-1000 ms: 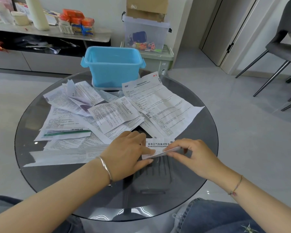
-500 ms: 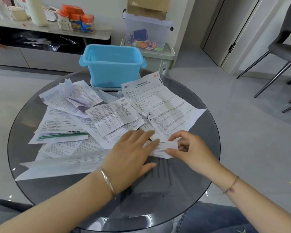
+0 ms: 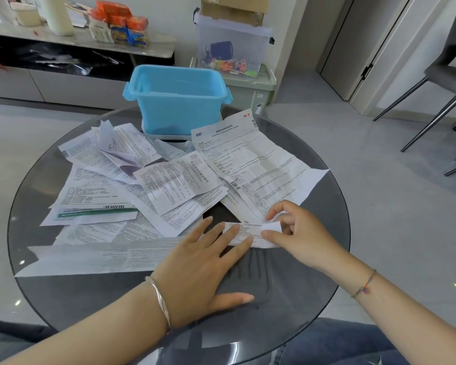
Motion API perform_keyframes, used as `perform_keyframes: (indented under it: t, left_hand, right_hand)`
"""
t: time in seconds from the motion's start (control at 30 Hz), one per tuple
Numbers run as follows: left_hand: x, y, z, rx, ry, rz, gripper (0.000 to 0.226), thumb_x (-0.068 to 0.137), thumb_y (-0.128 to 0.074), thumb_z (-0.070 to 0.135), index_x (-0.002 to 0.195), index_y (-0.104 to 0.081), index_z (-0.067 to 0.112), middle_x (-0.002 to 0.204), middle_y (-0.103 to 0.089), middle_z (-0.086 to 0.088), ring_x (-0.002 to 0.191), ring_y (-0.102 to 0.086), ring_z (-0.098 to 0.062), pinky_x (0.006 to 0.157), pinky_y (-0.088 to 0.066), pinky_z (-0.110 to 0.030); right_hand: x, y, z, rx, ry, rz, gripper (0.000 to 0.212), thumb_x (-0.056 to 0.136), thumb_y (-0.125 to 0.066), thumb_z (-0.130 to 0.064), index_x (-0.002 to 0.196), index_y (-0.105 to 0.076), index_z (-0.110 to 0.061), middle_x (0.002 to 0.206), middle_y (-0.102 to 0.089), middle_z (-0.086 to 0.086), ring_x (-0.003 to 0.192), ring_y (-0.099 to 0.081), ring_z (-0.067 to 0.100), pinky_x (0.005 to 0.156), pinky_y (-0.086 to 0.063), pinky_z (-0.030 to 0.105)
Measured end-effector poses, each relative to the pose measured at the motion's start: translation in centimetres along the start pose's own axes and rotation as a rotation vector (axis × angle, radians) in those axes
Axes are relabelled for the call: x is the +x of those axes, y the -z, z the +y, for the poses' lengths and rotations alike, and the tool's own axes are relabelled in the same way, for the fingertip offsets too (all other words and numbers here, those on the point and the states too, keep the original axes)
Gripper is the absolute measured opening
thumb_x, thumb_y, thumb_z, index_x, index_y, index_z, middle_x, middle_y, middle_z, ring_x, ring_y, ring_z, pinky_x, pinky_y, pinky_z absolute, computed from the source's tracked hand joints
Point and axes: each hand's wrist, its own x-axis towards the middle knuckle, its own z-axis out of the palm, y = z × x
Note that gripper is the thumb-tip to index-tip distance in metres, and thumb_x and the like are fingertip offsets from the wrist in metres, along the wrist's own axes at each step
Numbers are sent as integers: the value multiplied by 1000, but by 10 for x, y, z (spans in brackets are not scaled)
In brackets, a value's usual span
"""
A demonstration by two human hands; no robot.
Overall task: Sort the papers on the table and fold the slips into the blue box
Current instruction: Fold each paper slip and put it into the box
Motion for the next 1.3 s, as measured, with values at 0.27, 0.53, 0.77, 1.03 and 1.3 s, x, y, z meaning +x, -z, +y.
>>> perform_keyframes:
  t: [0.27,0.53,0.77,1.03,1.3]
  left_hand:
    - [2,-1,1,5,-2,15,76,87,-23,74,134,-55,24,129,-60,-14,114,-60,-30,102,-27,-43]
    - [4,1,4,-9,23,-21,79,88,-17,74,131,-59,23,125,-62,-14,112,-62,-31,101,-27,-43]
    - [5,3,2,-27,24,-40,76,86,-21,76,127,-61,27,123,-63,-12,109,-62,-29,100,-28,-45]
    - [7,5,1,-6,18,-23,78,86,-17,77,125,-63,27,120,-65,-8,109,-62,-28,104,-37,-51]
    - [5,17,-2,34,6,27,84,87,-14,76,104,-74,20,101,-71,-4,112,-61,-31,103,-25,-52]
  right_hand:
    - [2,-1,-1,-9,1,-5,19,83,-69,-10,93,-54,-15,50,-55,-21,43,-42,0,47,-33,10]
    - [2,-3,-2,-3,-45,57,21,80,-73,-15,88,-54,-20,79,-70,7,54,-48,7,57,-40,23]
    - [-11,-10,2,-317,201,213,18,81,-72,-23,94,-60,-27,99,-55,-14,70,-51,3,62,-38,10]
    - [-33,-16,20,-698,698,247,28,85,-49,-21,96,-74,-18,101,-71,-9,90,-61,12,92,-38,24]
    - [-42,-21,21,-886,703,205,36,81,-49,-23,109,-71,-14,106,-70,4,89,-66,20,101,-38,38]
